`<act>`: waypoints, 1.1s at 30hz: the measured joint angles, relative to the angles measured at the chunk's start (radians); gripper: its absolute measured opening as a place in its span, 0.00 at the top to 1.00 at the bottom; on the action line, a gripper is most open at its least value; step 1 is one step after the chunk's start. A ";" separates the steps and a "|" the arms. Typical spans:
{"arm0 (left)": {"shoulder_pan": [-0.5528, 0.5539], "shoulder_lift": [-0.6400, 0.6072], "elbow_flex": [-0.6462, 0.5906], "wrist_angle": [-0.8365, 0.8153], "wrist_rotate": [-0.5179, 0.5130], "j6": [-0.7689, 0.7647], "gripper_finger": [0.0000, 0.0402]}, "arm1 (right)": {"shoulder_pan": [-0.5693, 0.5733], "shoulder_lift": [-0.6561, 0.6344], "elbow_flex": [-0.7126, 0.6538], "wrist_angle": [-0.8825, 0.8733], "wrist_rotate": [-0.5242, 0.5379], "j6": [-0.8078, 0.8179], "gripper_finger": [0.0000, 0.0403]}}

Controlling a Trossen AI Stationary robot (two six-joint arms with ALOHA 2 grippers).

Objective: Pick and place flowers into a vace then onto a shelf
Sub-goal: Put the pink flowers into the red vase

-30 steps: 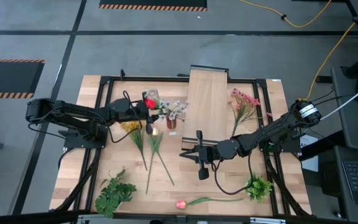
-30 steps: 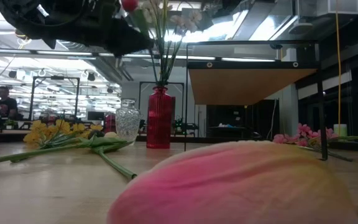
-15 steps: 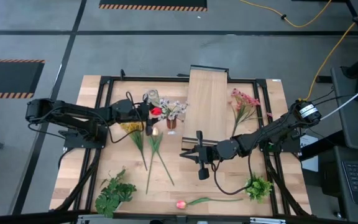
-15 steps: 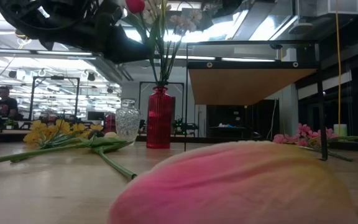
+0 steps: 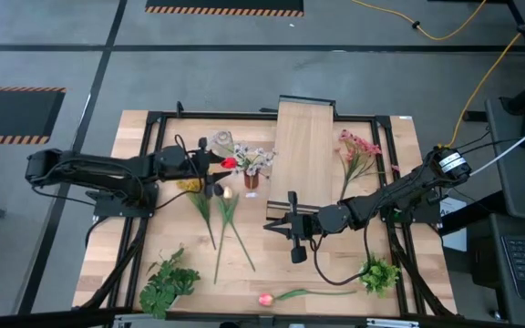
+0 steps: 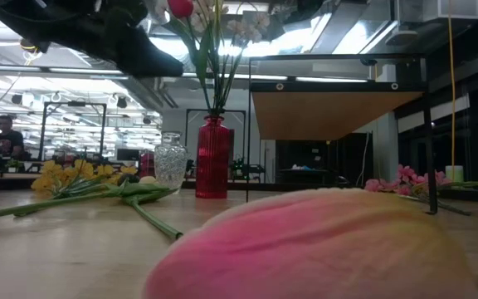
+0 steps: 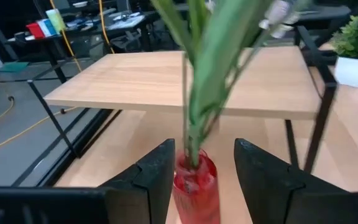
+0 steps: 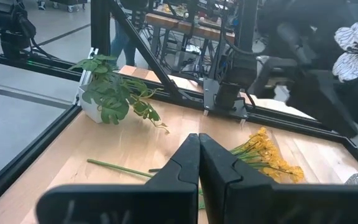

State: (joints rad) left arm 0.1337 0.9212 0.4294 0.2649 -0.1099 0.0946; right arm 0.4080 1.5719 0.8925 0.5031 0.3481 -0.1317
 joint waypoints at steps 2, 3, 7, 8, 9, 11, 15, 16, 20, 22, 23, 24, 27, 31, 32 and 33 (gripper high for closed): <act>-0.035 -0.025 0.000 -0.046 -0.042 0.014 0.60 | 0.000 0.000 0.000 0.001 0.000 0.011 0.99; -0.058 -0.036 0.000 -0.066 -0.068 0.022 0.60 | 0.000 -0.003 0.000 0.001 0.000 0.027 0.99; -0.159 -0.074 0.000 -0.119 -0.159 0.046 0.60 | 0.000 -0.014 0.018 -0.003 0.002 0.075 0.99; -0.185 -0.081 0.000 -0.123 -0.167 0.047 0.60 | 0.000 -0.014 0.026 -0.009 0.002 0.075 0.99; -0.210 -0.089 0.000 -0.131 -0.170 0.048 0.61 | 0.000 -0.014 0.036 -0.016 0.001 0.076 0.99; -0.264 -0.106 0.000 -0.144 -0.179 0.050 0.62 | 0.000 -0.015 0.056 -0.044 0.001 0.076 0.99; -0.373 -0.128 0.000 -0.156 -0.240 0.082 0.68 | 0.000 -0.015 0.123 -0.155 0.001 0.081 0.99; -0.400 -0.129 0.000 -0.158 -0.257 0.094 0.69 | 0.000 -0.015 0.144 -0.186 0.001 0.086 0.99; -0.487 -0.119 0.000 -0.160 -0.281 0.132 0.79 | 0.000 -0.015 0.236 -0.313 0.001 0.105 0.99; -0.522 -0.109 0.000 -0.164 -0.276 0.144 0.84 | 0.000 -0.015 0.285 -0.386 0.001 0.107 0.99; -0.537 -0.104 0.000 -0.161 -0.269 0.145 0.86 | 0.000 -0.015 0.311 -0.429 0.002 0.119 0.99; -0.550 -0.097 0.000 -0.160 -0.265 0.146 0.89 | 0.000 -0.015 0.336 -0.475 0.008 0.137 0.99; -0.582 -0.074 0.000 -0.162 -0.269 0.150 0.97 | 0.001 -0.015 0.421 -0.652 0.085 0.239 0.99; -0.601 -0.044 0.000 -0.159 -0.270 0.199 0.99 | 0.002 -0.016 0.516 -0.883 0.185 0.382 0.99; -0.604 -0.038 0.000 -0.154 -0.270 0.200 0.99 | 0.002 -0.016 0.534 -0.932 0.205 0.409 0.99; -0.605 -0.033 0.000 -0.149 -0.270 0.200 0.99 | 0.003 -0.016 0.551 -0.978 0.218 0.439 0.99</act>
State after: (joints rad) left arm -0.4713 0.8879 0.4294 0.1156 -0.3801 0.2948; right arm 0.4108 1.5558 1.4437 -0.4751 0.5665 0.3077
